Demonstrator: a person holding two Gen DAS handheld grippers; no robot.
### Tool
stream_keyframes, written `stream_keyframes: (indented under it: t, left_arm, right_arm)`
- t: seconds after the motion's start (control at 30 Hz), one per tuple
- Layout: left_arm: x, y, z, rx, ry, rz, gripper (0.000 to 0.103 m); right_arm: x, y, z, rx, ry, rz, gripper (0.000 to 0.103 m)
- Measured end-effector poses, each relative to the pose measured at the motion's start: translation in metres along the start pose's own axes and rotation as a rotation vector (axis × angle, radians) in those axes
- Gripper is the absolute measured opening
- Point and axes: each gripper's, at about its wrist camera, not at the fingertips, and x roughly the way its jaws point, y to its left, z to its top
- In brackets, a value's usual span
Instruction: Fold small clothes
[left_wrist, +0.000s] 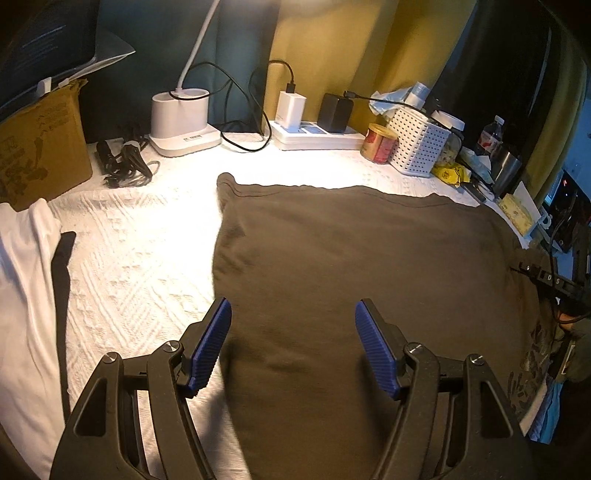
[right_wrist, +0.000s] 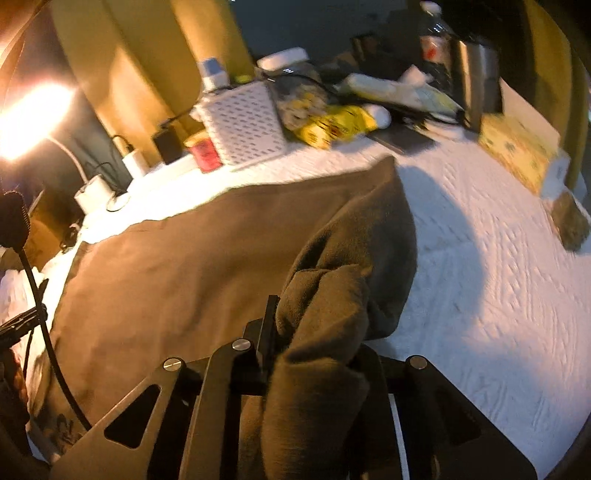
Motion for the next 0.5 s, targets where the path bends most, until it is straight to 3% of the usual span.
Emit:
stream_keyframes:
  t: [0.5]
  left_arm:
    - [-0.023, 0.033, -0.011, -0.044, -0.068, -0.039, 0.069]
  right_arm:
    - [0.009, 0.142, 0.013, -0.235, -0.012, 0.168, 0.013]
